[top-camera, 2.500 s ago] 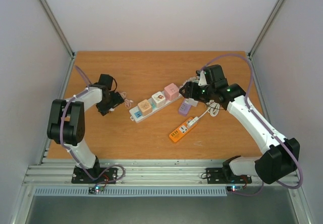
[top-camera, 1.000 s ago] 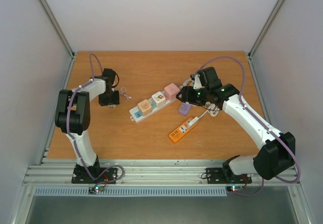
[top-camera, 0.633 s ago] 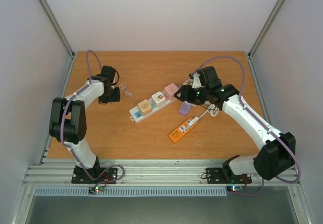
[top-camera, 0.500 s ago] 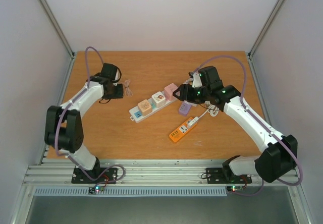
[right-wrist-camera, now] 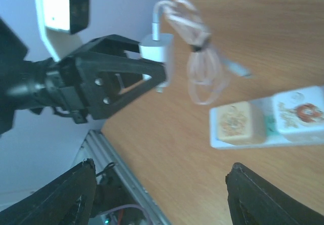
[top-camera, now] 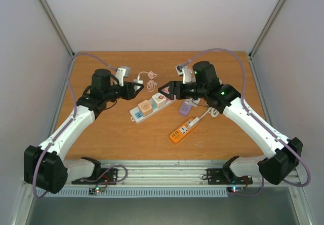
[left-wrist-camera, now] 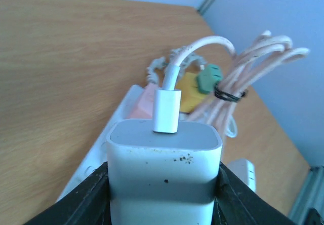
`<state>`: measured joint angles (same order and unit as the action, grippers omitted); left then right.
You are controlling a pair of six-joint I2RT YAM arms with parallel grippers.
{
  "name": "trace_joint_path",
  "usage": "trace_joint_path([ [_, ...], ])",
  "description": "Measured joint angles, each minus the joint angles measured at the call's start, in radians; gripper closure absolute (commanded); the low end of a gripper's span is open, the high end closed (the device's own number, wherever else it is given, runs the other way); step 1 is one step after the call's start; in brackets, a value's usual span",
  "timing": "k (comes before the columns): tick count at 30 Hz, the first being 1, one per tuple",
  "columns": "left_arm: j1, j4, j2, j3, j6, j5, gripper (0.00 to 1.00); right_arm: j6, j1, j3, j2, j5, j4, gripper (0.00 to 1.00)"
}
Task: Insert the plug
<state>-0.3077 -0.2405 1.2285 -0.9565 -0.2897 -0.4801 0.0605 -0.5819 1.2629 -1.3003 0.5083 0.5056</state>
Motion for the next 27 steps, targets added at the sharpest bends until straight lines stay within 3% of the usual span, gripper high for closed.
trace_joint_path([
  [3, -0.002, 0.054, -0.026, 0.020, 0.011, -0.086, 0.64, -0.008, -0.048, 0.059, -0.021, 0.007, 0.008, 0.32],
  [8, -0.002, 0.141, -0.047, 0.058, 0.049, -0.202, 0.69, -0.018, -0.117, 0.181, -0.084, -0.017, 0.054, 0.47],
  [16, -0.002, 0.205, -0.071, 0.089, 0.229, -0.346, 0.70, -0.023, -0.172, 0.402, -0.245, -0.150, 0.241, 0.47],
  [27, -0.002, 0.188, -0.131, 0.122, 0.437, -0.357, 0.70, -0.004, -0.214, 0.467, -0.306, -0.198, 0.339, 0.47],
])
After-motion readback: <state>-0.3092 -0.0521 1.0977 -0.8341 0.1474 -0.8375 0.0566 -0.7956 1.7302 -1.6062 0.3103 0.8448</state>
